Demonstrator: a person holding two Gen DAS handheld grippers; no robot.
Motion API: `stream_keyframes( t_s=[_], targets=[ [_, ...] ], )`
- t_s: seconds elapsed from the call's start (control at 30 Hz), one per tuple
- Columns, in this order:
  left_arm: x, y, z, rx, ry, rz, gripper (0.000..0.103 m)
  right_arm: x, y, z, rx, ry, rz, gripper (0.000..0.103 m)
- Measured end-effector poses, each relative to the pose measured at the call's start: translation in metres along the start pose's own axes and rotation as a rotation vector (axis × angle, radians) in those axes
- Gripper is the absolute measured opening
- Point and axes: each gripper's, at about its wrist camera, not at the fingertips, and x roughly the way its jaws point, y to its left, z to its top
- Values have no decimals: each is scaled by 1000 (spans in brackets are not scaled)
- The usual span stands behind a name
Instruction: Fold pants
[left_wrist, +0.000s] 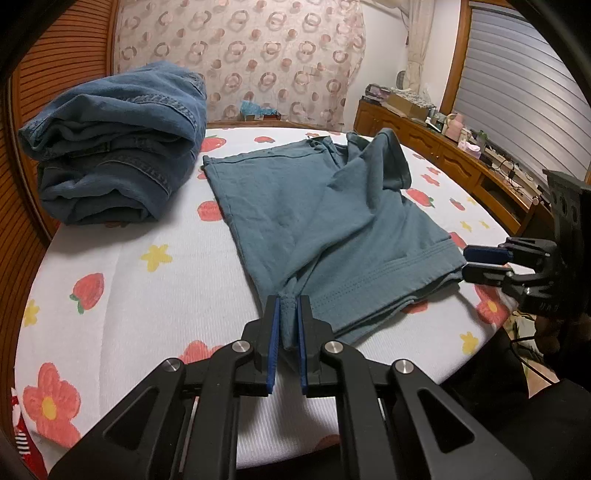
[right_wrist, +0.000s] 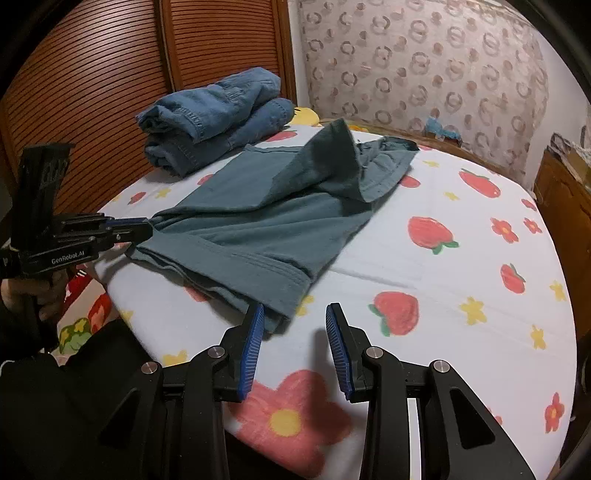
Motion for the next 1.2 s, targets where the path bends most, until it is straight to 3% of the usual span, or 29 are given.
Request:
stream_keyframes(
  t_s=[0.17, 0.2, 0.33, 0.57, 0.87, 1.2],
  targets=[
    [-2, -1, -1, 11, -1, 1, 9, 5, 3, 3, -24, -9, -12, 21],
    [-2, -1, -1, 12, 0, 3, 9, 4, 3, 2, -25, -15, -7, 12],
    [-1, 0, -1, 11, 6, 8, 9, -7, 2, -2, -11, -46, 23, 1],
    [-1, 0, 0, 11, 6, 12, 9, -22, -5, -15, 37, -55, 72, 0],
    [-5, 1, -3, 8, 7, 13, 9, -25, 0, -17, 5, -33, 76, 0],
    [-8, -3, -6, 25, 12, 22, 9, -28, -14, -12, 54, -47, 70, 0]
  ],
)
